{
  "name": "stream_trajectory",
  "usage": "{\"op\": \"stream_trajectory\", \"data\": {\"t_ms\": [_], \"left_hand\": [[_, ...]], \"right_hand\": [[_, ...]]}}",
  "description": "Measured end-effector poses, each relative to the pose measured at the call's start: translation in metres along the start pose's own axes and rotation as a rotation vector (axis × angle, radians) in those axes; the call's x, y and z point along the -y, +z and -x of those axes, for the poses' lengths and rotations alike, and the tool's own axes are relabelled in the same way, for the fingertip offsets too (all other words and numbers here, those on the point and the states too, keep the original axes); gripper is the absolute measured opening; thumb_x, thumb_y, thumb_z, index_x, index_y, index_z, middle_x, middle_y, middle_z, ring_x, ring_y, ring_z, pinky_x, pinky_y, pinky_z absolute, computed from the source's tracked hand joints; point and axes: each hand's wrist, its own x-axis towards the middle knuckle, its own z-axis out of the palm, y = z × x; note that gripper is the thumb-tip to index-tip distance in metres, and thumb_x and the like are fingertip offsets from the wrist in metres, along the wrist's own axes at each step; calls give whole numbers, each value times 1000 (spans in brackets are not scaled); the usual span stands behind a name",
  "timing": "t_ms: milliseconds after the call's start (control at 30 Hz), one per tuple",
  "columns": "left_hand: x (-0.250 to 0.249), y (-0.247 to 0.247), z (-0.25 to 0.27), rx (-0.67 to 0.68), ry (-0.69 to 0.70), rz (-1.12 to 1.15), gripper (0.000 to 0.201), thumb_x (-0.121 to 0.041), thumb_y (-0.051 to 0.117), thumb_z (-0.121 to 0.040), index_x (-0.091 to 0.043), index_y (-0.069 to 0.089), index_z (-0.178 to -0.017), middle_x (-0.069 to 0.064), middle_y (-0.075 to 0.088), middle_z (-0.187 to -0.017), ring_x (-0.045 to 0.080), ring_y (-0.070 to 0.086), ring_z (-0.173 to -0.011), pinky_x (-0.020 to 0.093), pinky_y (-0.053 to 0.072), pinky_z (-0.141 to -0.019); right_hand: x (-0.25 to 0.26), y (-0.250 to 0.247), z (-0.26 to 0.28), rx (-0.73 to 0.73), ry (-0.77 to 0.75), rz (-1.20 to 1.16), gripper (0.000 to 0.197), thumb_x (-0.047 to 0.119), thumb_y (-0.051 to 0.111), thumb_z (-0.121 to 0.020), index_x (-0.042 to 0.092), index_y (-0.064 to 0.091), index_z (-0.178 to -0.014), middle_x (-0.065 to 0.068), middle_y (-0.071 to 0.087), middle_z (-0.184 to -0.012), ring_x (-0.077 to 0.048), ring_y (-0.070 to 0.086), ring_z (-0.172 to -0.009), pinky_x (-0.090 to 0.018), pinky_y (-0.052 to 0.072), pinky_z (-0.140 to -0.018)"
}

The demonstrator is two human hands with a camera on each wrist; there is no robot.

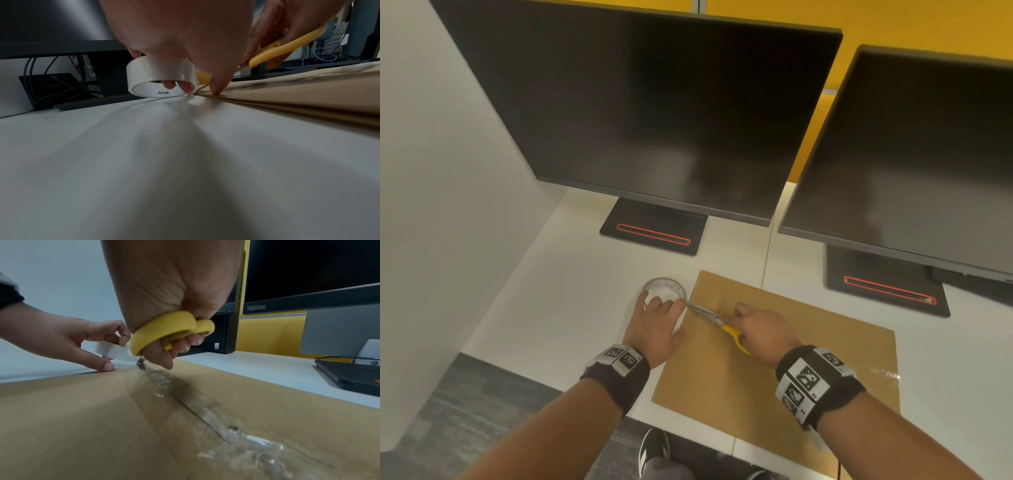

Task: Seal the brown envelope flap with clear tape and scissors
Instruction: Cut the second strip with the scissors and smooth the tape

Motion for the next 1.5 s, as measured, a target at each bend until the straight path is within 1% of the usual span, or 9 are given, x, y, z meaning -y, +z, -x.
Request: {"op": "stream_trajectory", "data": {"t_ms": [167,600,767,867,967,1067,1267,1400,1500], "left_hand": [[0,1,-1,-13,7,15,46,-38,71,-67,-22,46,-102,-9,66,-73,21,63,-74,44,26,-97],[-1,-7,-3,-97,3,14,54,-41,77,-59,-22,46,-98,-7,64,-67,21,64,-67,44,27,-94],[2,-9,-6,-52,-84,-4,60,-53,70,-56,-20,47,-100,-6,67,-75,21,65,-71,43,25,-95],[5,-10,-8,-13,-125,0,64,-58,67,-57,-18,49,-103,-4,68,-79,23,65,-75,44,23,-98],[3,-12,-6,-54,-118,33,48,-46,58,-68,-15,51,-104,0,69,-80,24,66,-75,48,31,-101],[-2,-15,-6,-104,-105,78,33,-30,40,-78,-13,49,-104,5,70,-82,28,67,-76,52,44,-95],[-15,-24,-18,-108,-156,155,30,-29,37,-85,-15,53,-106,2,70,-91,25,67,-82,51,42,-98],[-27,-33,-28,-139,-181,299,25,-18,55,-84,-17,45,-107,5,69,-81,28,66,-74,45,51,-87],[-35,-39,-34,-11,-205,435,19,-20,48,-93,-18,47,-112,8,67,-85,31,62,-73,42,52,-70]], "right_hand": [[0,3,0,-1,9,-15,60,2,38,-91,30,34,-144,-8,48,-122,-33,59,-91,-39,46,-73],[0,11,1,-34,14,-66,58,6,40,-91,30,36,-143,-7,47,-122,-33,59,-93,-35,43,-71],[-3,16,-3,-23,26,-123,58,5,40,-90,31,36,-142,-8,48,-125,-33,58,-100,-38,49,-81],[-5,19,-3,-24,30,-163,58,6,40,-90,30,37,-142,-8,46,-127,-33,58,-100,-38,50,-81],[-6,26,-1,-68,35,-242,56,8,44,-89,32,40,-140,-7,42,-124,-31,58,-92,-39,51,-77],[-8,30,0,-141,64,-316,49,11,51,-87,25,43,-133,-5,36,-125,-24,53,-74,-35,47,-66],[-19,32,8,-229,152,-435,37,12,57,-85,19,48,-120,-2,38,-123,-22,56,-77,-30,46,-68],[-33,35,19,-340,244,-649,30,11,62,-81,21,56,-109,3,53,-105,-23,60,-90,-26,44,-74],[-40,39,27,-360,263,-895,20,16,67,-79,27,55,-91,4,66,-94,-13,65,-81,-29,50,-73]]}}
